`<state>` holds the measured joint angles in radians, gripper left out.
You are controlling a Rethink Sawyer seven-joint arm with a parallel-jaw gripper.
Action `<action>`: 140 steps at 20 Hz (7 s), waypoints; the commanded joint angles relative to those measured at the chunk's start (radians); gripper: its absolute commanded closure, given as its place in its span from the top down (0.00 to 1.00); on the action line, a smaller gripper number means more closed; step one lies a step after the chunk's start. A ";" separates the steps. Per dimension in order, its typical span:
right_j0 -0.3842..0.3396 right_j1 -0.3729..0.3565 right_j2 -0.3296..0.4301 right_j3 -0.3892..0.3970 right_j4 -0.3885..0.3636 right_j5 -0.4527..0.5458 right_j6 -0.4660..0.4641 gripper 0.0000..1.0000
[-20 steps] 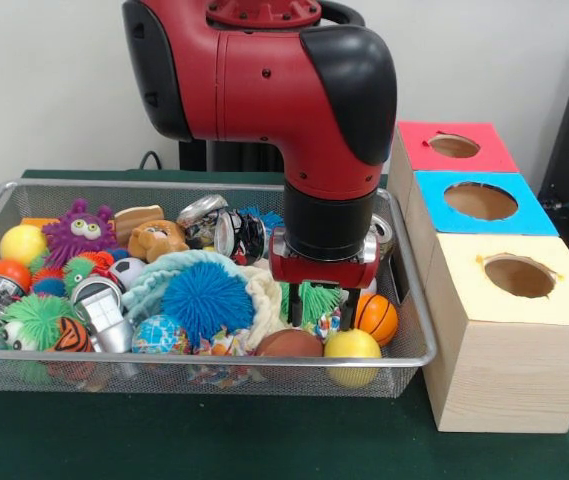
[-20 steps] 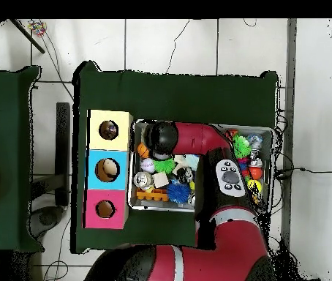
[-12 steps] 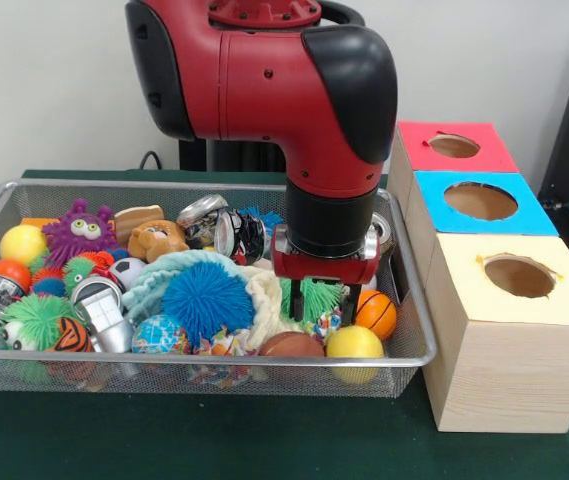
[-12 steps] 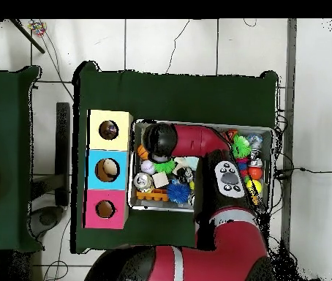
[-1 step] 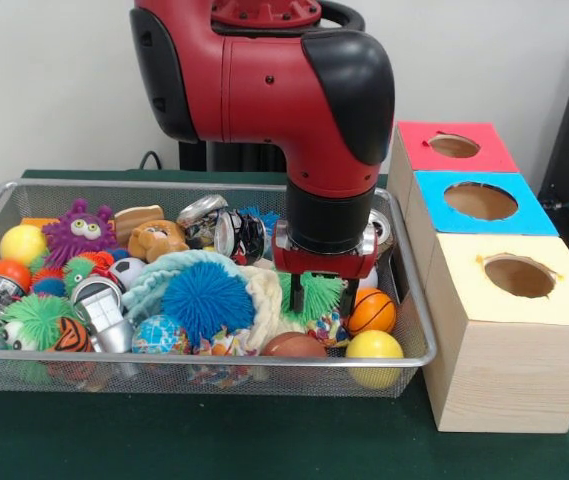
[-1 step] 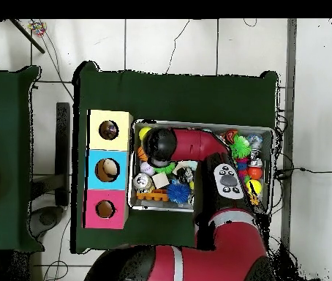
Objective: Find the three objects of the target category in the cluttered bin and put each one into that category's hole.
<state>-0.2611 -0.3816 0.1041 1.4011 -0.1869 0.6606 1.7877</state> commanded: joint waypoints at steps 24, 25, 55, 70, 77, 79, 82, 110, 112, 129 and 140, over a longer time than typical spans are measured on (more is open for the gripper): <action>0.000 0.086 0.048 0.160 -0.018 -0.224 0.064 1.00; 0.003 0.091 0.040 0.154 -0.016 -0.221 0.069 1.00; 0.051 -0.032 -0.038 0.187 -0.001 -0.120 0.083 0.00; 0.023 -0.051 -0.010 0.202 -0.017 -0.111 0.034 0.00; 0.024 -0.054 0.000 0.195 -0.010 -0.105 0.034 0.00; 0.022 -0.062 0.005 0.201 -0.011 -0.100 0.025 0.00; 0.011 -0.053 0.015 0.210 -0.017 -0.115 0.015 0.00; -0.013 -0.351 0.064 0.229 0.020 0.048 -0.053 0.00; -0.022 -0.354 0.069 0.210 0.017 0.061 -0.061 0.00; -0.096 -0.308 0.105 0.049 0.002 0.229 -0.089 0.00; -0.130 -0.363 0.150 0.018 0.036 0.310 -0.115 0.00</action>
<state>-0.3550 -0.7437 0.1435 1.4457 -0.1786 0.8278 1.7877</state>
